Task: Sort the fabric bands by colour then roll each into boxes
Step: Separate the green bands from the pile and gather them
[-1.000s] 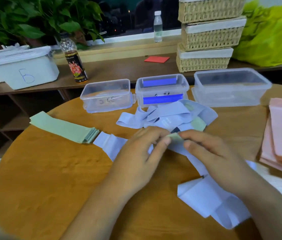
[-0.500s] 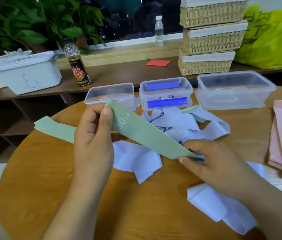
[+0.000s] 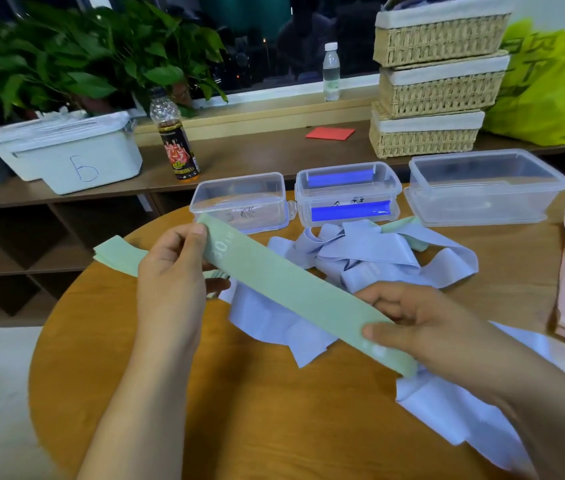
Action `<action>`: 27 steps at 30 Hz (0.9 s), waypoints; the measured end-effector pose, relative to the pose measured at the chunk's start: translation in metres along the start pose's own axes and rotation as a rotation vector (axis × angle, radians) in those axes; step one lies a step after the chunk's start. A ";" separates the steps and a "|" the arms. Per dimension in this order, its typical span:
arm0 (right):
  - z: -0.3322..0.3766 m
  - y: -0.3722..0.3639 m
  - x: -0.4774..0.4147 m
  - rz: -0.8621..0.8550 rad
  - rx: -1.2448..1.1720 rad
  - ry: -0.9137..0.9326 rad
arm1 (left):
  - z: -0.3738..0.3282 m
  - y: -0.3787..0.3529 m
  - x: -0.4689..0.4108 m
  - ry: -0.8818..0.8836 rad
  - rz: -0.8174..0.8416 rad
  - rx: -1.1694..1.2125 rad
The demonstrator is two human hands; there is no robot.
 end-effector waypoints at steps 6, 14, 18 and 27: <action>-0.018 -0.016 -0.008 -0.040 -0.130 -0.111 | 0.013 0.042 -0.028 0.058 -0.073 -0.174; -0.014 -0.020 -0.007 -0.229 0.177 -0.087 | 0.037 0.046 -0.030 0.111 0.081 -0.321; 0.005 0.027 -0.034 -0.493 0.608 -0.038 | 0.048 0.034 -0.030 0.088 0.166 -0.368; -0.010 0.134 -0.151 -0.426 1.168 -0.310 | 0.046 0.021 -0.027 -0.003 0.153 -0.393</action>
Point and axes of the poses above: each hand's wrist, its own x-axis away from the middle knuckle, its own y-axis out of the back of the hand, z = x × y, the point moved 4 cm from there along -x, towards the middle knuckle, and after that the axes turned 4 degrees about z, right-handed, at the moved point
